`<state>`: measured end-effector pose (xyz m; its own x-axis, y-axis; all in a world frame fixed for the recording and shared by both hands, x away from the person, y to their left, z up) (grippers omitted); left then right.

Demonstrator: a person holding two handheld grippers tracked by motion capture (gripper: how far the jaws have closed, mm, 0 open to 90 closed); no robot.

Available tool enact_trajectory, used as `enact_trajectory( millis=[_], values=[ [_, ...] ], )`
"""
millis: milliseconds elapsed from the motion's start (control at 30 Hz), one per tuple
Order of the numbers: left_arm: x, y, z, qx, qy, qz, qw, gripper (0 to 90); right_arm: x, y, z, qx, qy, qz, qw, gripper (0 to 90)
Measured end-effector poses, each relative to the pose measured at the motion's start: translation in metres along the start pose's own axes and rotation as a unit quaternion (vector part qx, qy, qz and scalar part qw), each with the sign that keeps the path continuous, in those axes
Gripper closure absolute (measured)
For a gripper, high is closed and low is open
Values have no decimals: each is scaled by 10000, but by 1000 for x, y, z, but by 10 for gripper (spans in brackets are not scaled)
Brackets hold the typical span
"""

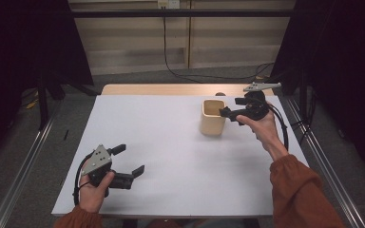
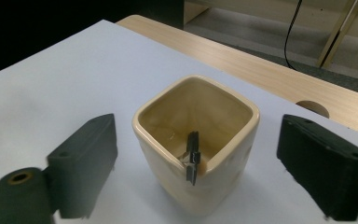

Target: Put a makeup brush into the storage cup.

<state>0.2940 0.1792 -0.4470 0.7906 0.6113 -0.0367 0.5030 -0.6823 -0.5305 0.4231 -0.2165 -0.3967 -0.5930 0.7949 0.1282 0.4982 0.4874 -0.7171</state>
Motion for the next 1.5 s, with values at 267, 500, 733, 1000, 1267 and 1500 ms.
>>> enact_trajectory(
  millis=[267, 500, 733, 1000, 1267, 1500],
  values=[
    [2, -1, 0, -7, -3, -36, 10000, 16, 1, -1, 2, -217, 22, -7, 9998, 21],
    [5, 0, -1, -19, -74, -88, 9999, 17, 2, -4, 2, -288, 42, 42, 9996, 22],
    [7, -1, 0, -28, -149, -150, 9998, 16, 0, -6, 11, -354, 146, 35, 9993, 27],
    [8, -2, -1, -39, -116, -152, 9998, 16, -3, -13, 25, -561, 236, 228, 9979, 35],
    [8, -6, -2, -113, -105, -142, 9998, 16, 2, -26, 32, -769, 199, 296, 9964, 32],
    [6, -6, -2, -125, -100, -142, 9998, 16, 7, -30, 43, -983, 261, 383, 9941, 34]
  ],
)
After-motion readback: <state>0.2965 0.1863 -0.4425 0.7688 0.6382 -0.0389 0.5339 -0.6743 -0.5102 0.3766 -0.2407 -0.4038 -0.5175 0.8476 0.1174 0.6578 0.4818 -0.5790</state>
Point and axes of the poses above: each handheld gripper's, and its own axes: y roughly forward along the jaws, z roughly out of its underside, x roughly to its left, the point moved 5 cm from there along y, roughly forward along the jaws, and after that the axes turned 15 degrees about x, right-handed, at the moved point
